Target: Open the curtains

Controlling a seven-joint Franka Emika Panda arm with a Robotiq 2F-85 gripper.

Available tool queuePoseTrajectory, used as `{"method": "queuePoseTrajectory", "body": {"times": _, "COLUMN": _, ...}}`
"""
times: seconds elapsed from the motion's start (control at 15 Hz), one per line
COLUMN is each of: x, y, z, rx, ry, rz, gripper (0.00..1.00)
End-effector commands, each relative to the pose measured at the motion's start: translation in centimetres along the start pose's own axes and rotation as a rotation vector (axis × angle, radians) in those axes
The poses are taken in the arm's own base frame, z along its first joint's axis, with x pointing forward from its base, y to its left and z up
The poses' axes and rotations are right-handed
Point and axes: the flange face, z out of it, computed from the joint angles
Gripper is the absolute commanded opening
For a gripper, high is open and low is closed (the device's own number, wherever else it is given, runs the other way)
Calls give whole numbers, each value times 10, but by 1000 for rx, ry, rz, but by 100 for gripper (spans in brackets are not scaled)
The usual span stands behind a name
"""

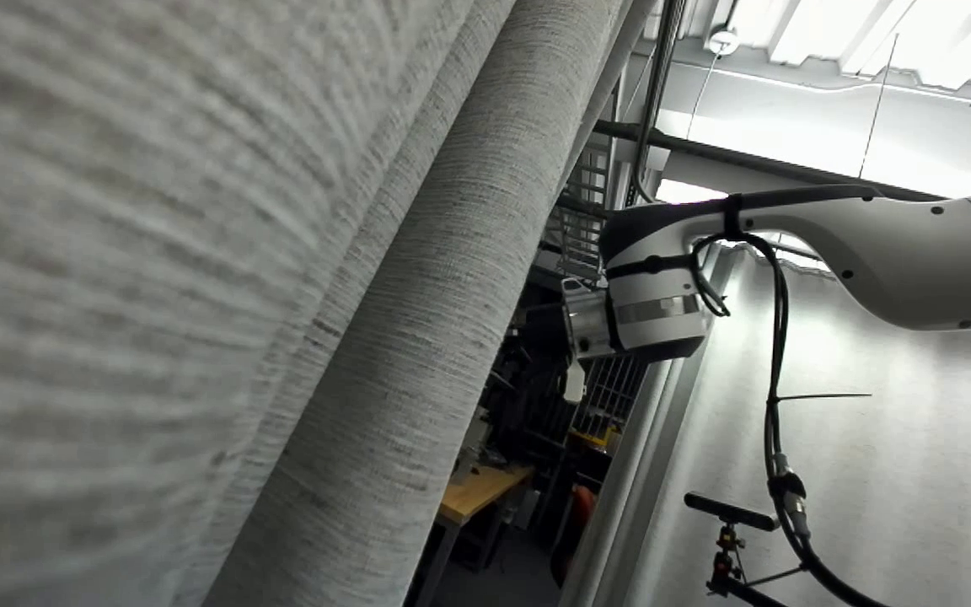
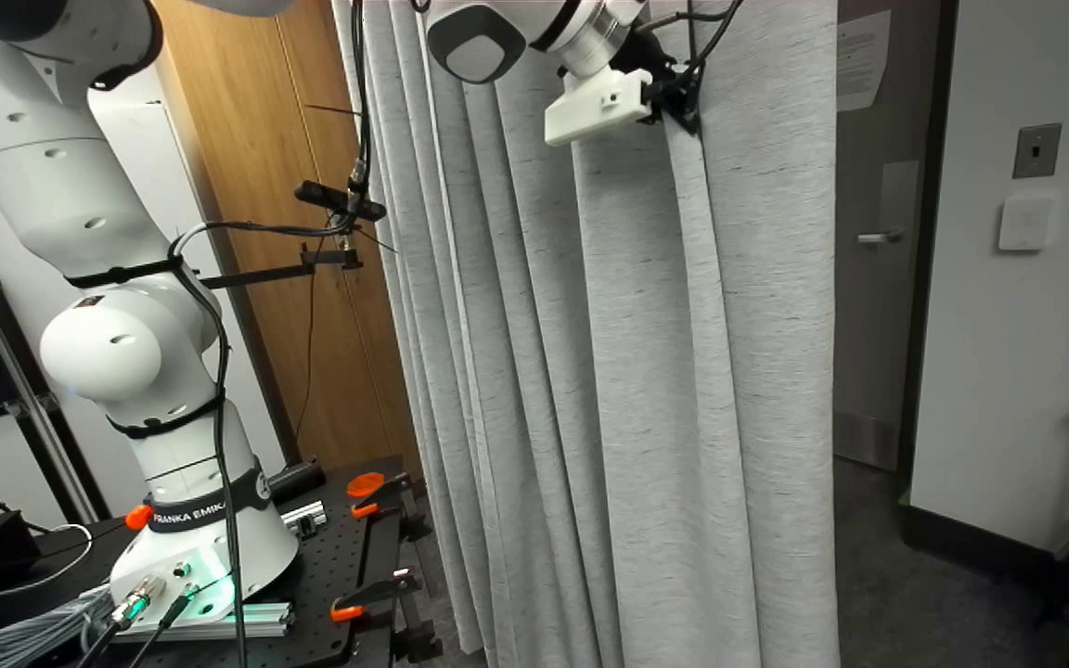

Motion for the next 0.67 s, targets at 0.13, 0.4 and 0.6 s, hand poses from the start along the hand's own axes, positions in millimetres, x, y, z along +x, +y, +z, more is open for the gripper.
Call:
{"method": "queuePoseTrajectory", "body": {"times": 0.13, "x": 5, "y": -62, "z": 24, "rx": 76, "ry": -102, "rz": -25, "gripper": 0}}
{"method": "queuePoseTrajectory", "body": {"times": 0.4, "x": -3, "y": -137, "z": 37, "rx": 145, "ry": -169, "rz": -98, "gripper": 0}}
{"method": "queuePoseTrajectory", "body": {"times": 0.6, "x": -11, "y": -194, "z": 35, "rx": 196, "ry": -215, "rz": -166, "gripper": 0}}
